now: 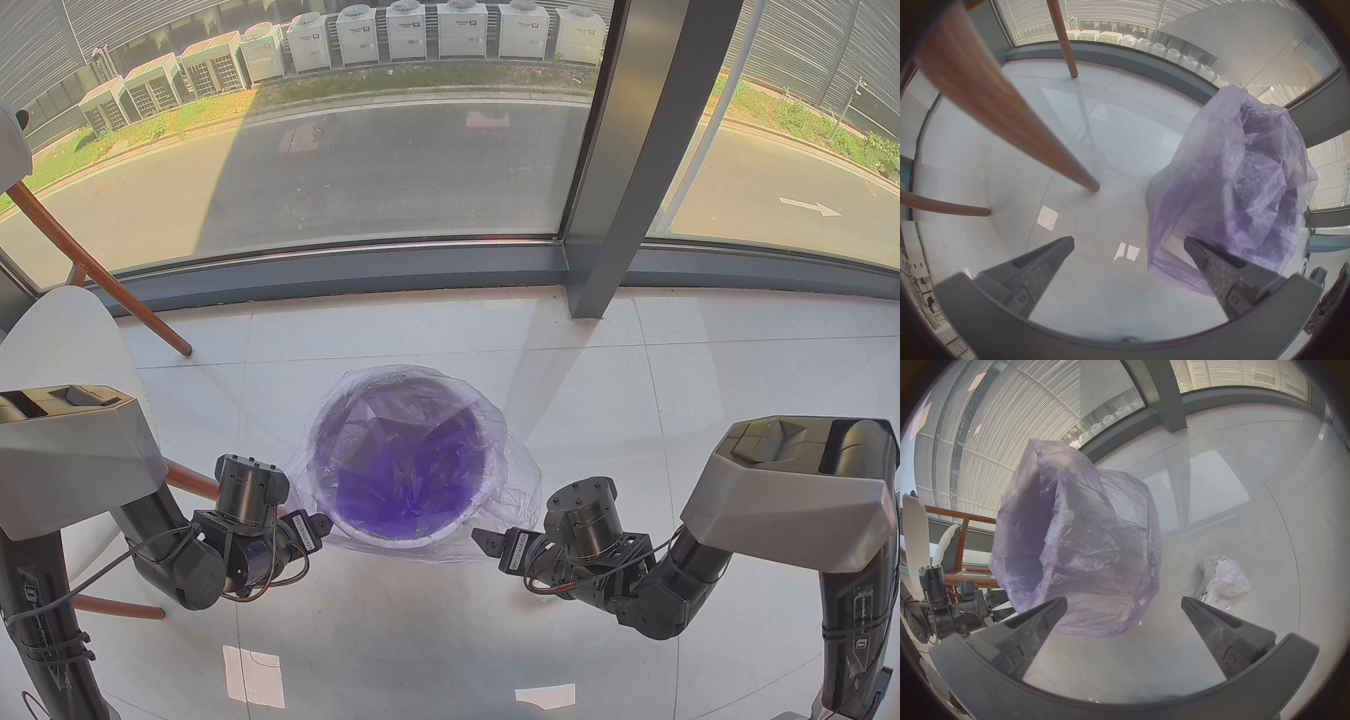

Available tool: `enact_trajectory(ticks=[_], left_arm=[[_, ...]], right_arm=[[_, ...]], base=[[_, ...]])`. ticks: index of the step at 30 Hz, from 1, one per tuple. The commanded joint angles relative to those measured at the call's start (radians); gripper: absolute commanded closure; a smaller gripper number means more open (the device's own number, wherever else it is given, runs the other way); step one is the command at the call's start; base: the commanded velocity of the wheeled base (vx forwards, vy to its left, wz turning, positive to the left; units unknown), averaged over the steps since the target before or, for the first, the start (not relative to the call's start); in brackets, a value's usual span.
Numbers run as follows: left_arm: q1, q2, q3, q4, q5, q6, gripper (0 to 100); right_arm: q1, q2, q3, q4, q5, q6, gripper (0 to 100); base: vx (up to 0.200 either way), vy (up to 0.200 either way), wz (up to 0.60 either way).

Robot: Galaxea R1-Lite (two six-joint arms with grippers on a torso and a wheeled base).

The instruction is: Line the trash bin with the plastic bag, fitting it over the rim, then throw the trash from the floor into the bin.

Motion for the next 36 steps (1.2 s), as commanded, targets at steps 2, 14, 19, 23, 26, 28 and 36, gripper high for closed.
enact_trajectory(ticks=[2, 14, 19, 23, 26, 28, 36], left_arm=[[0.0, -0.055, 0.06, -0.003, -0.002, 0.009, 0], [-0.023, -0.419, 0.276, 0.0, -0.071, 0.024, 0], [-0.084, -0.65, 0.295, 0.009, -0.227, 0.021, 0], [-0.114, -0.79, 0.255, 0.014, -0.382, 0.018, 0], [-0.115, -0.801, 0.212, 0.014, -0.396, 0.021, 0], [-0.115, -0.802, 0.177, 0.011, -0.405, 0.021, 0], [-0.097, -0.85, 0.144, 0.048, -0.513, 0.026, 0]], right_arm=[[0.002, -0.072, 0.044, 0.0, 0.001, 0.002, 0], [0.009, -0.124, 0.085, 0.0, 0.001, 0.005, 0], [0.012, -0.15, 0.092, 0.0, 0.001, 0.035, 0], [0.012, -0.162, 0.098, -0.001, -0.001, 0.037, 0], [0.013, -0.171, 0.108, -0.001, -0.002, 0.039, 0], [0.026, -0.193, 0.135, -0.016, -0.008, 0.04, 0], [0.072, -0.306, 0.228, -0.041, -0.01, 0.065, 0]], base=[[0.0, 0.0, 0.0], [0.0, 0.0, 0.0], [0.0, 0.0, 0.0], [0.0, 0.0, 0.0], [0.0, 0.0, 0.0], [0.0, 0.0, 0.0], [0.0, 0.0, 0.0]])
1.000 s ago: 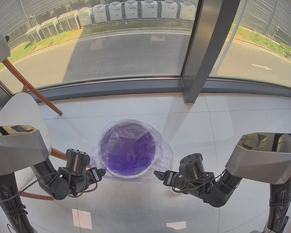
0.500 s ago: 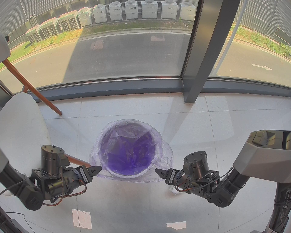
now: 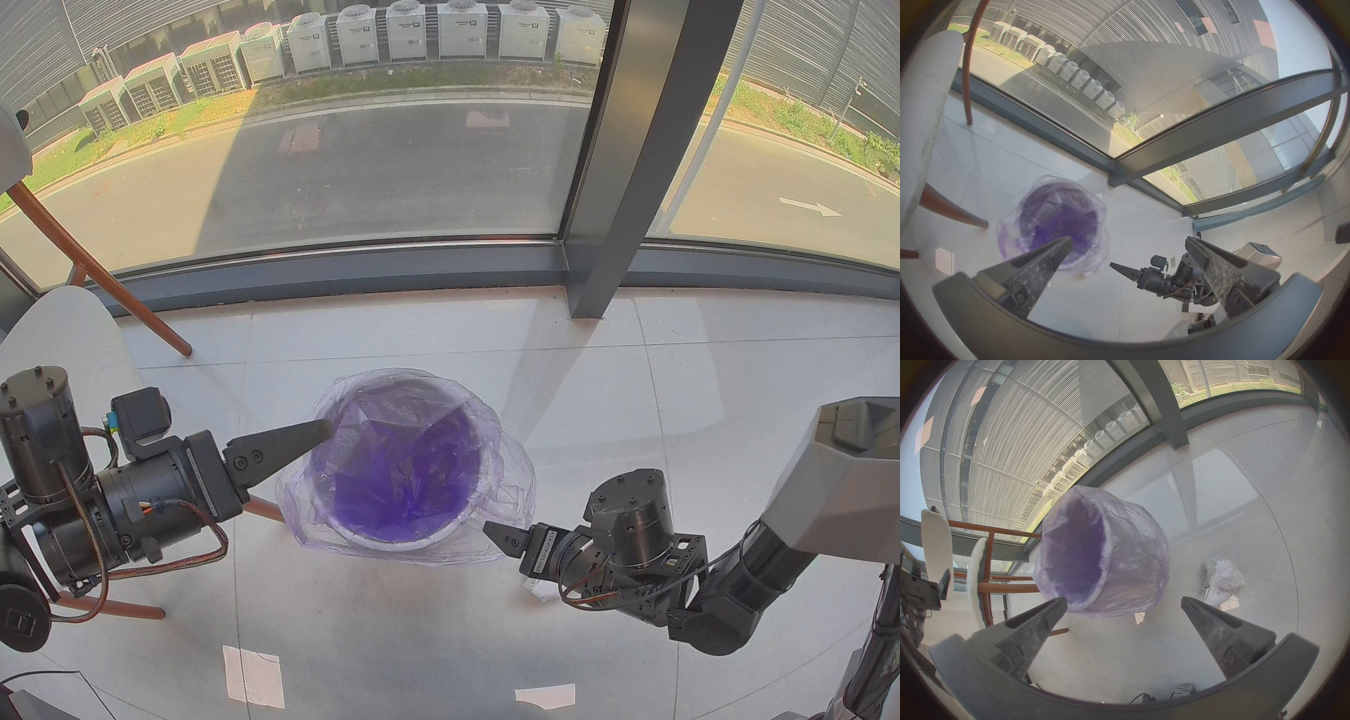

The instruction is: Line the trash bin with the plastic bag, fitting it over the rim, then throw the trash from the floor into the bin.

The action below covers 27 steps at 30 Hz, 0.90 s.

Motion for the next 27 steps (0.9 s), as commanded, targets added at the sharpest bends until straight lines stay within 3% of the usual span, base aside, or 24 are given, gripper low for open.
enact_trajectory(ticks=[1, 9, 14, 16, 19, 22, 27], left_arm=[[0.014, -0.058, -0.026, 0.049, -0.024, 0.009, 0], [0.012, 0.092, -0.294, 0.168, -0.028, 0.181, 0], [0.011, 0.115, -0.402, 0.203, -0.034, 0.195, 0], [0.011, 0.117, -0.448, 0.315, -0.085, 0.2, 0], [0.014, 0.113, -0.456, 0.421, -0.097, 0.207, 0], [0.015, 0.12, -0.46, 0.511, -0.03, 0.267, 0], [0.012, 0.219, -0.489, 0.563, 0.253, 0.424, 0]], right_arm=[[0.023, -0.089, 0.039, -0.004, -0.002, 0.01, 0], [0.023, -0.139, 0.077, -0.004, -0.002, 0.014, 0], [0.022, -0.161, 0.102, -0.004, 0.0, 0.017, 0], [0.02, -0.168, 0.114, -0.004, 0.0, 0.019, 0], [0.019, -0.167, 0.113, -0.004, 0.0, 0.017, 0], [0.02, -0.162, 0.11, -0.004, 0.0, 0.017, 0], [0.022, -0.151, 0.103, -0.004, 0.0, 0.017, 0]], base=[[0.0, 0.0, 0.0], [0.0, 0.0, 0.0], [0.04, 0.0, 0.0], [0.2, 0.0, 0.0], [0.2, 0.0, 0.0], [0.2, 0.0, 0.0], [0.0, 0.0, 0.0]])
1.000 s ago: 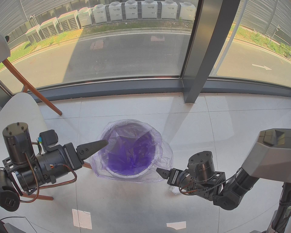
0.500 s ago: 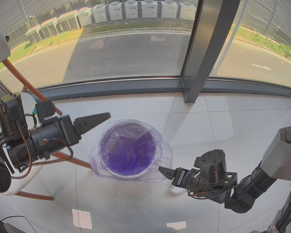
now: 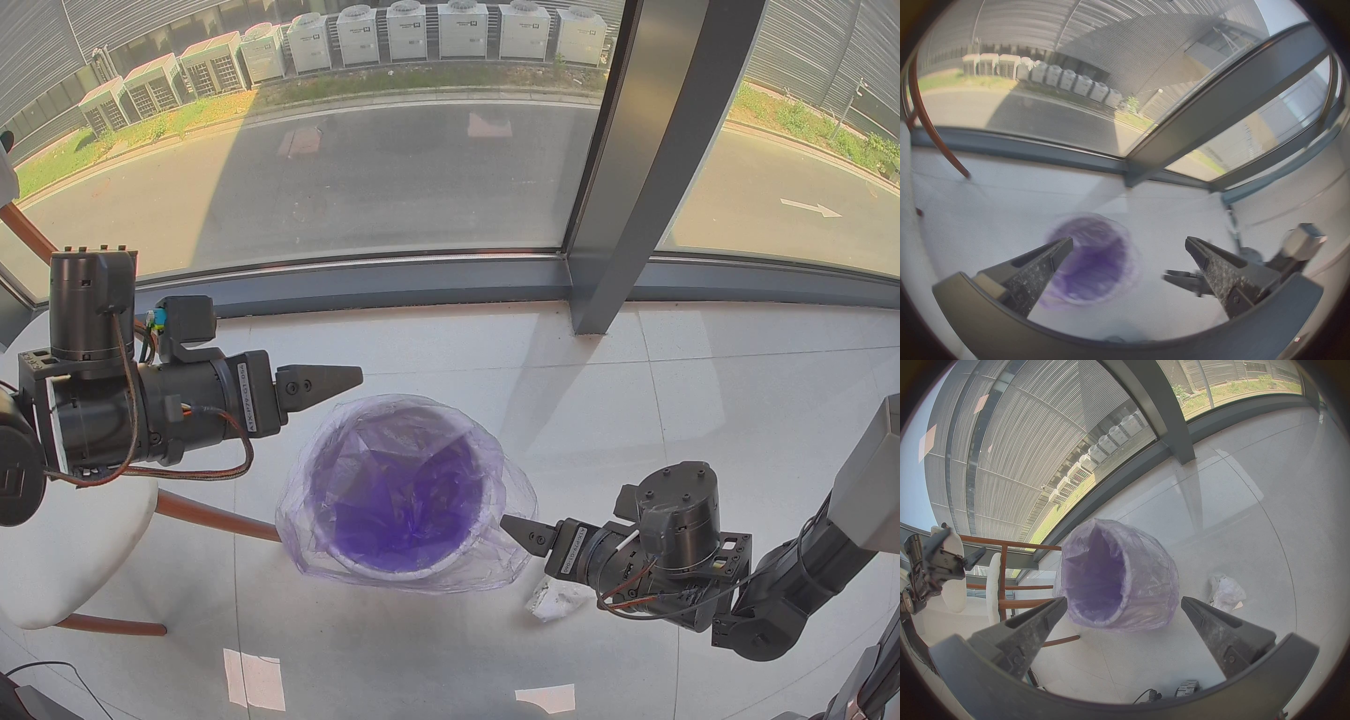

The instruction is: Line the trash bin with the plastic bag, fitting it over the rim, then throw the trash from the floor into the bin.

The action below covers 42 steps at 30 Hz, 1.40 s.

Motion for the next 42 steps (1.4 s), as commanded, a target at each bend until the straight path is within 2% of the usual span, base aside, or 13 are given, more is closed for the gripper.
enact_trajectory(ticks=[1, 2, 4, 8, 12, 15, 17, 20, 24, 28, 42], left_arm=[[-0.002, 0.131, -0.04, 0.043, 0.224, 0.157, 0], [-0.003, 0.16, -0.042, 0.043, 0.259, 0.217, 0], [-0.003, 0.183, -0.043, 0.041, 0.282, 0.267, 0], [-0.036, 0.277, -0.054, 0.037, 0.294, 0.287, 0], [-0.034, 0.361, -0.059, 0.03, 0.31, 0.35, 0], [-0.032, 0.427, -0.085, -0.005, 0.365, 0.387, 0], [-0.025, 0.462, -0.095, -0.032, 0.389, 0.409, 0], [0.038, 0.507, -0.117, -0.035, 0.429, 0.468, 0], [0.057, 0.545, -0.168, -0.034, 0.457, 0.472, 0], [0.078, 0.556, -0.192, -0.035, 0.451, 0.472, 0], [0.089, 0.574, -0.154, -0.035, 0.443, 0.468, 0]], right_arm=[[0.002, 0.005, -0.003, 0.0, 0.001, 0.001, 0], [0.002, 0.005, -0.003, 0.0, 0.002, 0.001, 0], [0.002, 0.005, -0.004, 0.0, 0.002, 0.001, 0], [0.002, 0.003, -0.006, 0.0, 0.002, 0.001, 0], [0.002, 0.003, -0.006, 0.0, 0.004, 0.001, 0], [0.002, 0.005, -0.006, 0.0, 0.01, 0.002, 0], [0.002, 0.006, -0.01, -0.002, 0.011, 0.002, 0], [0.002, 0.017, -0.03, -0.002, 0.008, 0.002, 0], [0.002, 0.025, -0.033, -0.002, 0.007, 0.002, 0], [0.002, 0.026, -0.033, -0.002, 0.007, 0.002, 0], [0.002, 0.034, -0.035, -0.002, 0.004, 0.002, 0]], base=[[0.0, 0.0, 0.0], [0.0, 0.0, 0.0], [0.0, 0.0, 0.0], [0.0, 0.0, 0.0], [0.0, 0.0, 0.0], [0.0, 0.0, 0.0], [0.0, 0.0, 0.0], [0.0, 0.0, 0.0], [0.0, 0.0, 0.0], [0.0, 0.0, 0.0], [0.0, 0.0, 0.0]])
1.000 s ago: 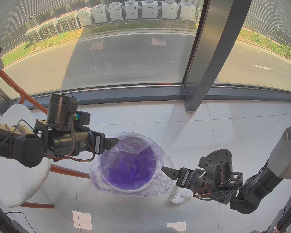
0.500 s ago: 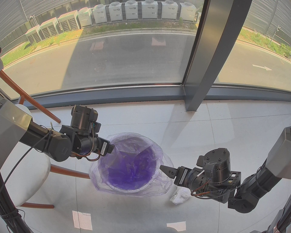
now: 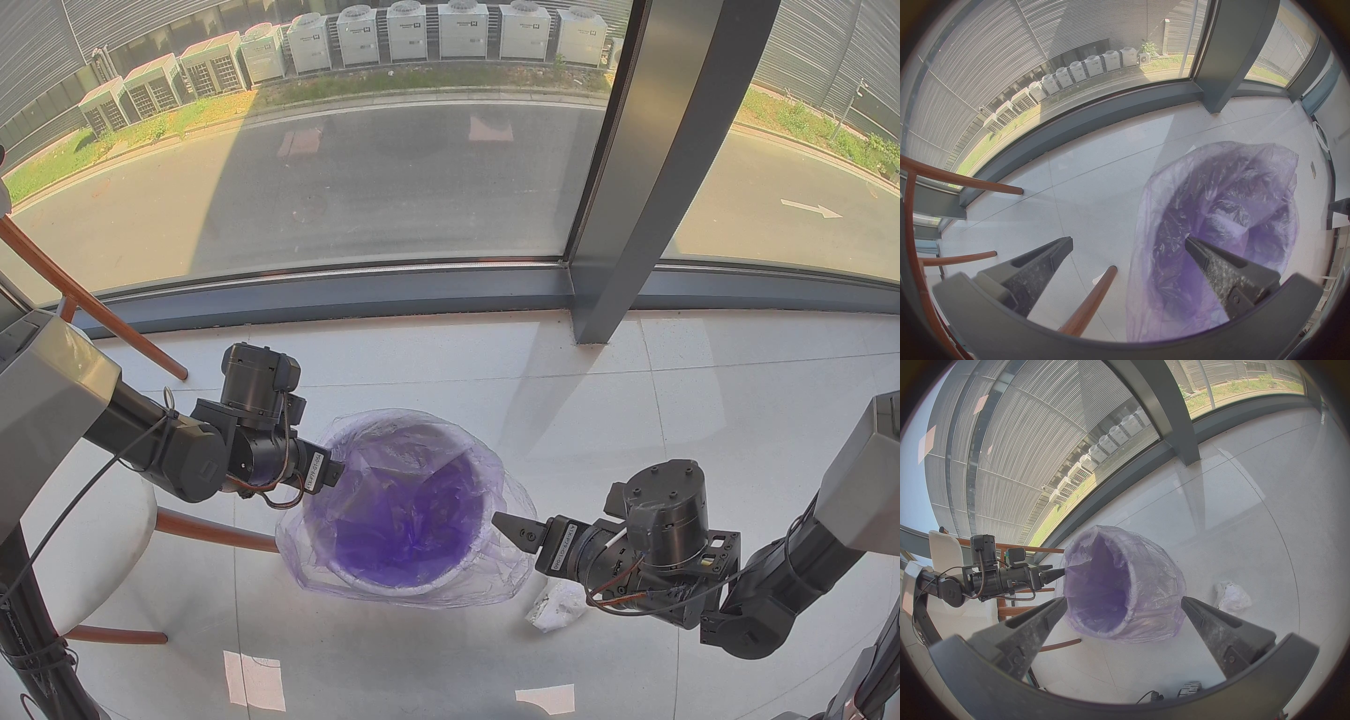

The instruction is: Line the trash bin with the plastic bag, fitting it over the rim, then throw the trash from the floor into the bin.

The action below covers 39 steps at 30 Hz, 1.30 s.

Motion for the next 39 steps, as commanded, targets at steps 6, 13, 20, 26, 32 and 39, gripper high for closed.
enact_trajectory(ticks=[6, 13, 20, 26, 32, 39], left_arm=[[0.004, 0.023, -0.003, -0.005, -0.006, -0.004, 100], [0.004, 0.024, -0.026, -0.005, -0.004, -0.006, 100], [0.004, 0.02, -0.031, -0.005, -0.001, -0.02, 100], [0.059, 0.049, -0.034, -0.006, 0.002, -0.015, 100], [0.065, 0.097, -0.083, -0.006, 0.009, -0.02, 100], [0.064, 0.15, -0.143, -0.006, 0.008, -0.02, 100]], right_arm=[[-0.001, 0.003, 0.001, 0.0, -0.001, 0.0, 0], [-0.001, 0.006, 0.0, 0.0, -0.001, 0.0, 0], [-0.001, 0.016, -0.005, 0.0, -0.002, 0.0, 0], [0.001, 0.014, -0.005, 0.0, -0.002, 0.0, 0], [-0.001, 0.011, -0.005, 0.0, -0.002, 0.0, 0], [-0.001, 0.009, -0.005, 0.0, -0.004, 0.022, 0]], base=[[0.0, 0.0, 0.0], [0.0, 0.0, 0.0], [0.0, 0.0, 0.0], [0.0, 0.0, 0.0], [0.0, 0.0, 0.0], [0.0, 0.0, 0.0]])
